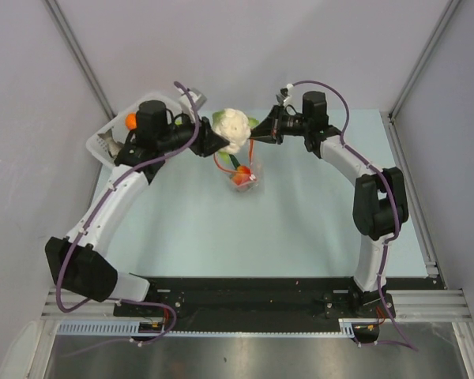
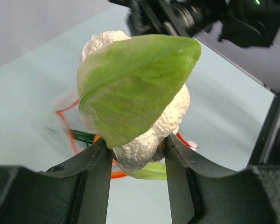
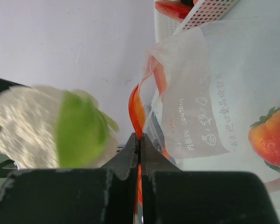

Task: Place the food in the zip-top bag and seal the zipper
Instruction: Place the fake vegetable in the zipper food storage bag.

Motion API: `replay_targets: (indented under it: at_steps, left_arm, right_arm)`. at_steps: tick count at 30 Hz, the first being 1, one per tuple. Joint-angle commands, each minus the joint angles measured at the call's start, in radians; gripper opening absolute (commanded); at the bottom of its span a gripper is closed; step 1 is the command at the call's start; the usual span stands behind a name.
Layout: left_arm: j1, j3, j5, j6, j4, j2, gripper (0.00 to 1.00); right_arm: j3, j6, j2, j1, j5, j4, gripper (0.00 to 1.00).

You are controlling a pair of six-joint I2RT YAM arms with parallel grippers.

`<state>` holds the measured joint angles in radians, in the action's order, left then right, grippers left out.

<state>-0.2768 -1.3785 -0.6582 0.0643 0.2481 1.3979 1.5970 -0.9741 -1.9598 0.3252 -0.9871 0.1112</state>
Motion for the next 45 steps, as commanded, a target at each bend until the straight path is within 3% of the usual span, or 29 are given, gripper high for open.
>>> replay_targets:
  at_steps: [1, 16, 20, 24, 34, 36, 38, 42, 43, 45]
  left_arm:
    - [-0.064, 0.042, 0.005, -0.104, 0.020, 0.018, 0.00]
    - [-0.084, 0.056, 0.091, -0.112, 0.230, 0.194, 0.00]
    - [-0.065, 0.070, 0.101, -0.084, 0.224, 0.201, 0.00]
    - [-0.029, 0.079, 0.051, -0.046, 0.235, 0.200, 0.00]
    - [-0.042, 0.018, -0.026, -0.110, 0.247, 0.211, 0.00]
    - [-0.039, 0.016, -0.032, -0.072, 0.241, 0.208, 0.09]
    - [-0.041, 0.029, -0.031, 0.018, 0.183, 0.196, 0.39]
    - [-0.055, 0.019, 0.097, 0.156, 0.074, 0.202, 0.42]
    - [-0.030, 0.013, 0.109, 0.184, 0.053, 0.199, 0.46]
    - [0.010, 0.006, 0.114, 0.252, -0.012, 0.187, 0.64]
  right_arm:
    - [0.020, -0.020, 0.016, 0.002, -0.025, 0.065, 0.00]
    - [0.006, -0.023, 0.022, 0.002, -0.030, 0.093, 0.00]
    - [0.006, -0.009, 0.025, 0.002, -0.039, 0.084, 0.00]
    - [0.003, 0.005, 0.027, -0.011, -0.041, 0.071, 0.00]
    - [-0.017, 0.006, 0.025, -0.012, -0.053, 0.094, 0.00]
    - [-0.017, 0.008, 0.027, -0.011, -0.056, 0.097, 0.00]
    - [-0.019, 0.008, 0.032, -0.009, -0.062, 0.097, 0.00]
    - [-0.026, 0.014, 0.038, -0.009, -0.068, 0.097, 0.00]
    - [-0.025, 0.012, 0.038, -0.011, -0.068, 0.097, 0.00]
    - [-0.019, 0.011, 0.041, -0.014, -0.065, 0.094, 0.00]
